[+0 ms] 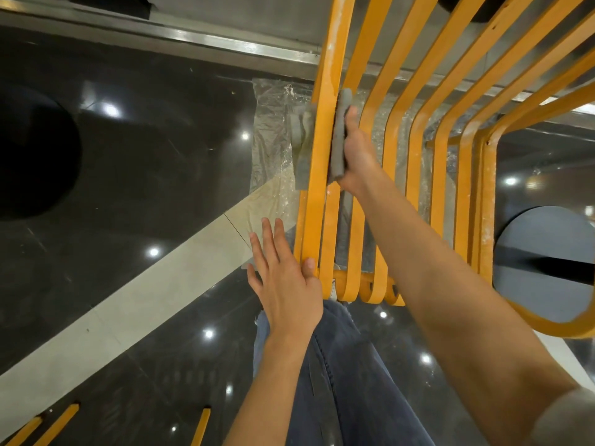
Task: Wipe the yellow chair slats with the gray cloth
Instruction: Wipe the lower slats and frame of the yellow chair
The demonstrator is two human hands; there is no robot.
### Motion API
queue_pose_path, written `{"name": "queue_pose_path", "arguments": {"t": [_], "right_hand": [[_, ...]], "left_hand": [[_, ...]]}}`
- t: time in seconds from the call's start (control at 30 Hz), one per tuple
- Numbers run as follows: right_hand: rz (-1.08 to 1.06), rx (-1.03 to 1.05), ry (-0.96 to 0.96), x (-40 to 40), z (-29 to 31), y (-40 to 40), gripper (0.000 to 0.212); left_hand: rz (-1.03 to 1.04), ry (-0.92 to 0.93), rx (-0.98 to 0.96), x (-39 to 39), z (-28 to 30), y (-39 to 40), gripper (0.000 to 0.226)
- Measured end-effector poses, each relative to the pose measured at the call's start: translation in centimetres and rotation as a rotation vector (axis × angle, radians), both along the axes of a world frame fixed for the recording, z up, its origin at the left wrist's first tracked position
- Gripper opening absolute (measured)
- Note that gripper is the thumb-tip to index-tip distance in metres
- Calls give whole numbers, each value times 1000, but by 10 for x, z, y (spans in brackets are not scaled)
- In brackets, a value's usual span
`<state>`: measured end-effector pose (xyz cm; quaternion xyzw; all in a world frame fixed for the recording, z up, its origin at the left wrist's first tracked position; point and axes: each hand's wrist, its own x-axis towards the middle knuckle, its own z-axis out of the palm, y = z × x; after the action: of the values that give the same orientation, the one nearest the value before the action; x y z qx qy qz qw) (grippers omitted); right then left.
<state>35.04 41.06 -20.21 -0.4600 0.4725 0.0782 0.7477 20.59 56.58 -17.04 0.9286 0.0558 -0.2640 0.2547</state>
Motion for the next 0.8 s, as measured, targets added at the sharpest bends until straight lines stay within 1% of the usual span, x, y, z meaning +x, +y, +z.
{"name": "queue_pose_path", "arguments": {"t": [0.03, 0.07, 0.13, 0.17, 0.23, 0.27, 0.37, 0.43, 0.5, 0.67, 0.8], "right_hand": [[-28, 97, 23, -4, -3, -1, 50], [-24, 130, 47, -14, -4, 2, 48], [49, 162, 120, -40, -12, 10, 46], [83, 224, 138, -50, -14, 13, 46], [119, 303, 119, -49, -18, 14, 46], [79, 311, 103, -39, -18, 11, 47], [-50, 264, 63, 1, -12, 2, 53], [-89, 195, 33, 10, -14, 0, 56], [-97, 193, 20, 0, -21, 3, 55], [-40, 252, 92, -38, -28, 16, 55], [-30, 135, 81, -15, -20, 11, 54]], "left_hand": [[6, -7, 3, 0, 1, -1, 77], [12, -18, 6, 1, 1, -2, 79], [20, -36, 20, 4, 1, -3, 84], [22, -39, 25, 5, 1, -3, 87], [31, -47, 35, 6, 0, -4, 90], [35, -55, 39, 5, 0, -4, 92], [48, -77, 59, 1, -1, -4, 96], [58, -79, 63, -1, -1, -5, 97], [64, -77, 60, -1, -1, -7, 97], [85, -51, 47, -2, 1, -7, 98], [86, -44, 57, 1, -1, -2, 98]]}}
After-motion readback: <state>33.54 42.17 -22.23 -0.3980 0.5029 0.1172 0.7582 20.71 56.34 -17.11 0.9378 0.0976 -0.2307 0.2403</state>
